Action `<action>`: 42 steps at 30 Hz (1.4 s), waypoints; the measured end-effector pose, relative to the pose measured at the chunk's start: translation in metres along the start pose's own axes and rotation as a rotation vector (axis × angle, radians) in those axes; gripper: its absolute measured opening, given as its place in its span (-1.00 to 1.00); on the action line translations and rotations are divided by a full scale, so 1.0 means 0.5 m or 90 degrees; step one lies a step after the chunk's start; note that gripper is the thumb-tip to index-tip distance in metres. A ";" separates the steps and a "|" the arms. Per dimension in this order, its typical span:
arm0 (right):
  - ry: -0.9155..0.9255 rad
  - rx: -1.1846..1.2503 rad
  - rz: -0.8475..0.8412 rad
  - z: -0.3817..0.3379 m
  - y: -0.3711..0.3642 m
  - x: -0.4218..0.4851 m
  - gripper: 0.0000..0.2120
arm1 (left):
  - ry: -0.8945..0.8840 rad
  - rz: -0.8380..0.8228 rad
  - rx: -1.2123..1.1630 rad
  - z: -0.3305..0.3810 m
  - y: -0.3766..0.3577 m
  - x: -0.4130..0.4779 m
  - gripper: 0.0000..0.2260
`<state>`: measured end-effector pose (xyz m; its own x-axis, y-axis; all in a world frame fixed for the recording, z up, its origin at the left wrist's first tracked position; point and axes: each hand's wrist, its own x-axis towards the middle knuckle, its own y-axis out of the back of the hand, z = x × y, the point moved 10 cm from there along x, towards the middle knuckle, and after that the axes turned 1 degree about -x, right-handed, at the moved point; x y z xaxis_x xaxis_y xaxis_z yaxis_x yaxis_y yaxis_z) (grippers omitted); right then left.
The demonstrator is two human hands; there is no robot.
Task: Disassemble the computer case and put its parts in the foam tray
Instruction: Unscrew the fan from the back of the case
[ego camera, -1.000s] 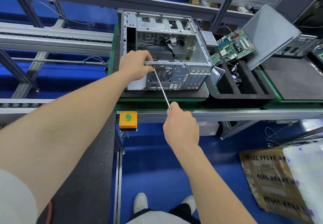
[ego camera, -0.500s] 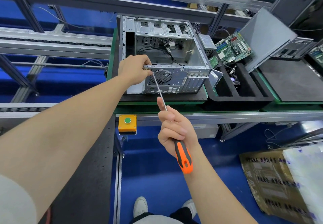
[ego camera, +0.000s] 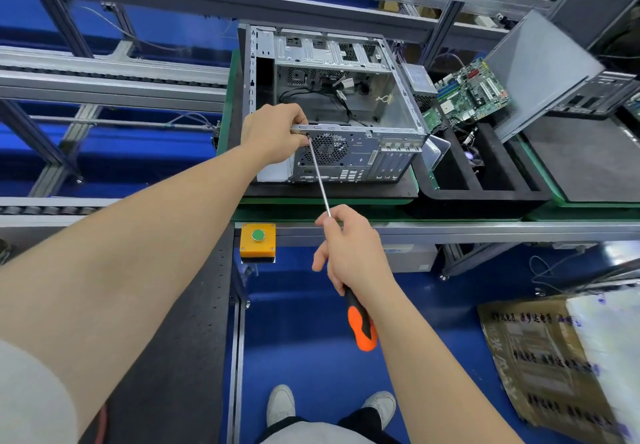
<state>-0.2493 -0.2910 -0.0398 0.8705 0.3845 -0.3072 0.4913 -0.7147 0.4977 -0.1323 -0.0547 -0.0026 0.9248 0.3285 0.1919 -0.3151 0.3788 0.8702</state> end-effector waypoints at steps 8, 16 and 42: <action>0.054 -0.415 0.204 -0.006 0.043 -0.004 -0.87 | -0.003 -0.001 0.005 -0.002 -0.002 0.001 -0.81; -0.031 0.127 -0.082 0.038 0.002 0.019 -0.78 | 0.001 -0.005 0.008 0.002 -0.001 0.001 -0.82; 0.027 -0.142 0.103 -0.003 0.035 0.014 -0.84 | -0.011 0.018 0.027 0.000 0.000 0.002 -0.80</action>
<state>-0.2343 -0.2999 -0.0321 0.9363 0.3029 -0.1779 0.3361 -0.6247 0.7049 -0.1314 -0.0547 -0.0024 0.9196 0.3230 0.2237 -0.3315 0.3321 0.8831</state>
